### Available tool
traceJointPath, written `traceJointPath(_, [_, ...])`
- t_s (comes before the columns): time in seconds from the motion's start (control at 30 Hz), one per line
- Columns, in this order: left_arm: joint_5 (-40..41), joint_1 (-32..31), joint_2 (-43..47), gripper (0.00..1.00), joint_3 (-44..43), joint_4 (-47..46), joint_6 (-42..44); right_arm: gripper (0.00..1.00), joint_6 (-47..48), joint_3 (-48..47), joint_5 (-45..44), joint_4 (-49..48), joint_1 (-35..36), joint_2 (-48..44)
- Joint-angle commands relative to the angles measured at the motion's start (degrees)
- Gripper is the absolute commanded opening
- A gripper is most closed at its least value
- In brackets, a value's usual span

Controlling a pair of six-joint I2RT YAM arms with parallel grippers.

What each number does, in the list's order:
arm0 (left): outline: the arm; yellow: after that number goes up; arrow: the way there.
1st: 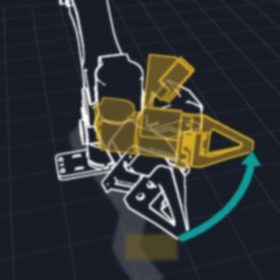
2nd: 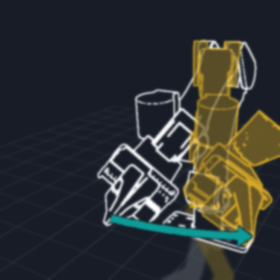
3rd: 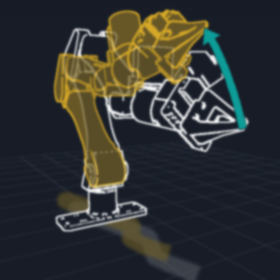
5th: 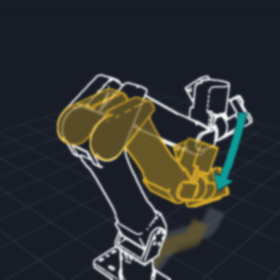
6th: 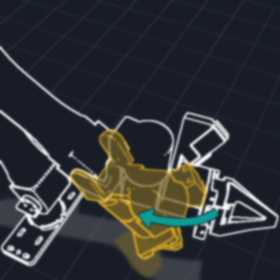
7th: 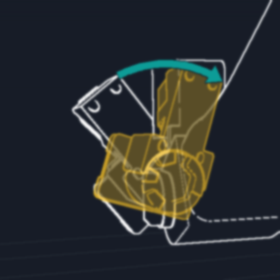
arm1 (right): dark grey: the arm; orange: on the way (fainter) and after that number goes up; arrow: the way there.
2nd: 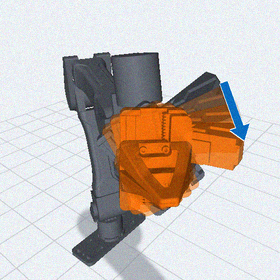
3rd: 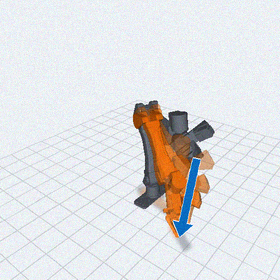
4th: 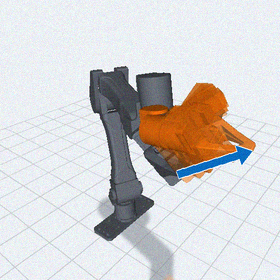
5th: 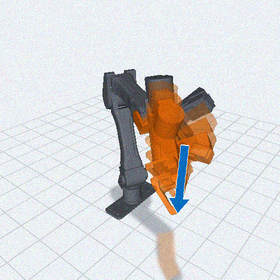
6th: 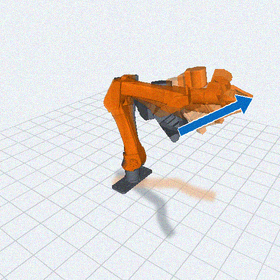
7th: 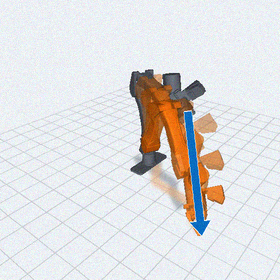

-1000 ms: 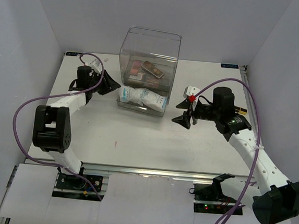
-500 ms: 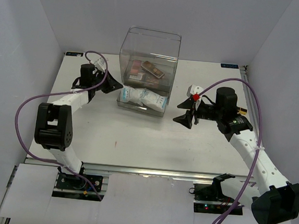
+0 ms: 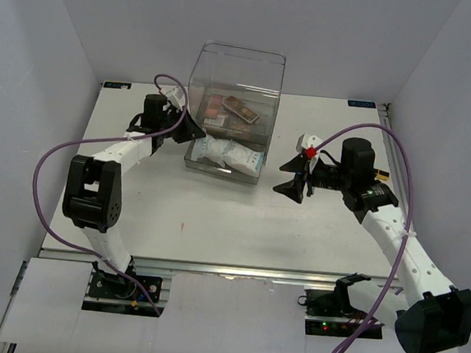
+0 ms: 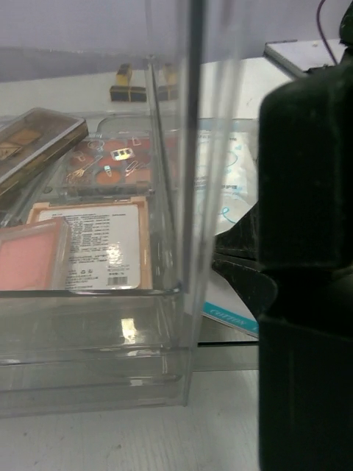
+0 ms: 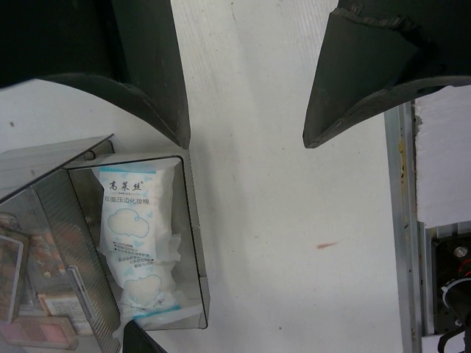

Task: Organize the makeup

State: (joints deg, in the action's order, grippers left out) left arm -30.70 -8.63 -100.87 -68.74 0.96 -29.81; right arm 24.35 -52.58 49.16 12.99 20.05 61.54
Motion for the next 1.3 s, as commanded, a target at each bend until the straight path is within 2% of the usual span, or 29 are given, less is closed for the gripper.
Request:
traceJointPath(0.0, [7.60, -3.36, -2.23, 0.04, -4.52, 5.97, 3.51, 0.69, -0.71, 0.46, 2.18, -2.50, -0.67, -0.67])
traceJointPath(0.3, [24.59, -7.07, -4.54, 0.04, -6.08, 13.18, 9.50, 0.69, -1.30, 0.55, 3.28, -3.08, -1.13, -0.72])
traceJointPath(0.43, [28.54, -7.89, -6.08, 0.08, -6.14, 13.93, 11.01, 0.69, -1.57, 0.63, 3.31, -3.23, -1.28, -0.81])
traceJointPath(0.5, [29.44, -8.23, -6.85, 0.14, -6.22, 14.14, 11.18, 0.70, -1.59, 0.63, 3.31, -3.23, -1.41, -0.81])
traceJointPath(0.6, [29.77, -8.81, -7.68, 0.29, -5.98, 14.33, 11.39, 0.70, -1.68, 0.58, 3.35, -3.27, -1.56, -0.72])
traceJointPath(0.67, [29.83, -8.89, -7.58, 0.33, -5.84, 14.33, 11.39, 0.70, -1.77, 0.62, 3.48, -3.32, -1.61, -0.67])
traceJointPath(0.77, [29.83, -9.04, -6.27, 0.46, -5.63, 14.26, 11.10, 0.70, -1.84, 0.55, 3.49, -3.25, -1.68, -0.45])
traceJointPath(1.03, [32.00, -9.04, 2.26, 0.53, -5.23, 13.87, 10.54, 0.70, -1.94, 0.63, 3.75, -3.40, -1.69, -0.63])
traceJointPath(1.27, [28.41, -8.98, 9.45, 0.55, -3.44, 13.51, 9.46, 0.70, -1.92, 0.83, 3.92, -3.49, -1.95, -0.74])
